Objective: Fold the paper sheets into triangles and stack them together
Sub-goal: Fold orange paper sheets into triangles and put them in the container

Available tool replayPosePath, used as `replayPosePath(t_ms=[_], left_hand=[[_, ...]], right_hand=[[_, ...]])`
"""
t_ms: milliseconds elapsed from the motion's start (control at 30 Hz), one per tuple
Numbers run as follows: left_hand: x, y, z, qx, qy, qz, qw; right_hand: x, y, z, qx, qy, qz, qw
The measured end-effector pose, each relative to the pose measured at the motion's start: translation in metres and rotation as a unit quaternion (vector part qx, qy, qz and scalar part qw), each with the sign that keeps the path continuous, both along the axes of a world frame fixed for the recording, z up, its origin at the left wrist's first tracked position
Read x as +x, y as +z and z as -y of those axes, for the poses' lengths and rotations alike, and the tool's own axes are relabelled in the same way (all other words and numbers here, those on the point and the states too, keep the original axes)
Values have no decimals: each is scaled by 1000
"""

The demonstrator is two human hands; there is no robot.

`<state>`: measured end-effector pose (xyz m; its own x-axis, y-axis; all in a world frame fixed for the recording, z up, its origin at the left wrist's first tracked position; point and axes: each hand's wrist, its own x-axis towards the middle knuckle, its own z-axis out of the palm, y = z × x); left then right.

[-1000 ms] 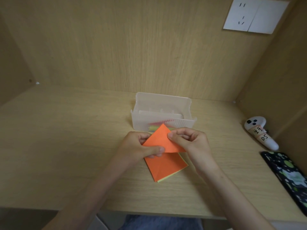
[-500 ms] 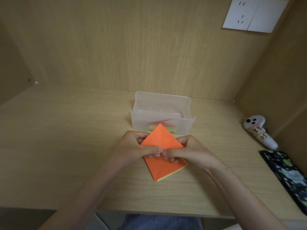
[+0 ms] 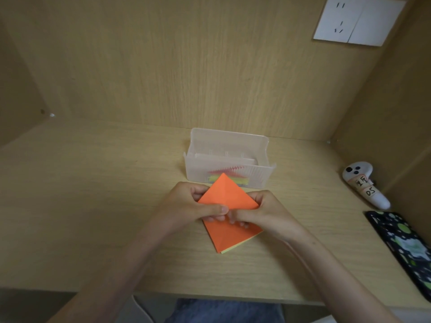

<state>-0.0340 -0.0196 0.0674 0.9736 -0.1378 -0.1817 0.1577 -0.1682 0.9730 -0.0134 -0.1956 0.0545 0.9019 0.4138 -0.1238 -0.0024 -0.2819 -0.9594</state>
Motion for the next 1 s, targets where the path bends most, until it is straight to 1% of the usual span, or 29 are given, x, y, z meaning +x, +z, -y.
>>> replayPosePath(t_ms=[300,433,667,767,900,1000], left_hand=[[0,7,0,4,19,1,1000],[0,9,-7,11,26,0,1000],[-1,9,-18,-3,55,-14,998],[-2,8,-16,-3,48,-18,999],[-2,9,-9,-3,27,-15,1000],[-3,11,-7,-4,19,-15,1000]], right_hand=[[4,1,10,13,-6,13,1000],[7,0,24,29,-28,0,999],[9,0,47,56,-79,6,995],[7,4,42,61,-50,-13,997],[6,7,26,26,-7,-26,999],[5,7,18,-7,33,-12,999]])
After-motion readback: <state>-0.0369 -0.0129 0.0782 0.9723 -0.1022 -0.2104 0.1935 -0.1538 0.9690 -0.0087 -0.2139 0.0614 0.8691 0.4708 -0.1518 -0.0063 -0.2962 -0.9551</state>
